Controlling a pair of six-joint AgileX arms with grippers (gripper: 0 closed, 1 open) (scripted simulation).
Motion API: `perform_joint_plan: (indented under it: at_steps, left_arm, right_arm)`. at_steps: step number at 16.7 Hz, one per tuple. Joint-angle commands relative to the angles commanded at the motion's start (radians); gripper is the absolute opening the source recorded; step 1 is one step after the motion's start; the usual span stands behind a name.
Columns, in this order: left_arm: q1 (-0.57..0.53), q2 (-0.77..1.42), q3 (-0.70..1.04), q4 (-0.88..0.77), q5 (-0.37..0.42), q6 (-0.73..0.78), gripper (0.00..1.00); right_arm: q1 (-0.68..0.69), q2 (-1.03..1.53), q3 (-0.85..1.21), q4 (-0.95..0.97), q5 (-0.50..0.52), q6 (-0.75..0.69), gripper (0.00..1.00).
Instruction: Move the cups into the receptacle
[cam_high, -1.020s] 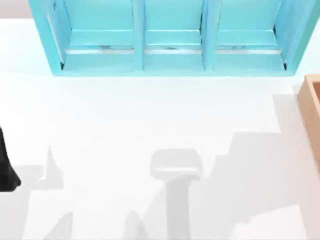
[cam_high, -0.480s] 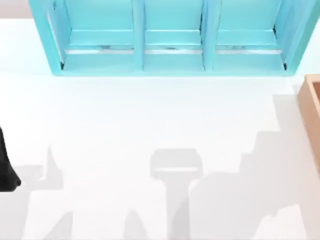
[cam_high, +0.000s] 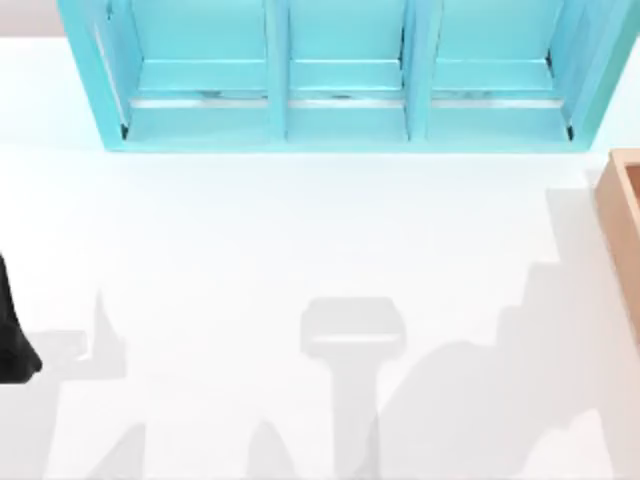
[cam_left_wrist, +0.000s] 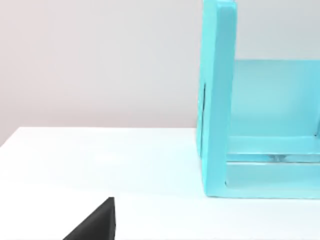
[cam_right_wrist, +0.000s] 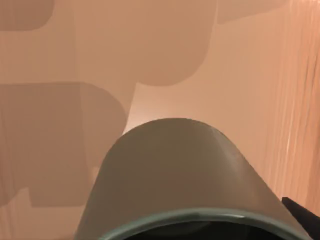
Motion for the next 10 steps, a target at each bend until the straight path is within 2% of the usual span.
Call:
perform_joint_plan:
  at_steps: [10]
  left_arm:
    - [0.000,0.000,0.000,0.000,0.000,0.000,1.00]
  right_arm:
    - [0.000,0.000,0.000,0.000,0.000,0.000,0.83]
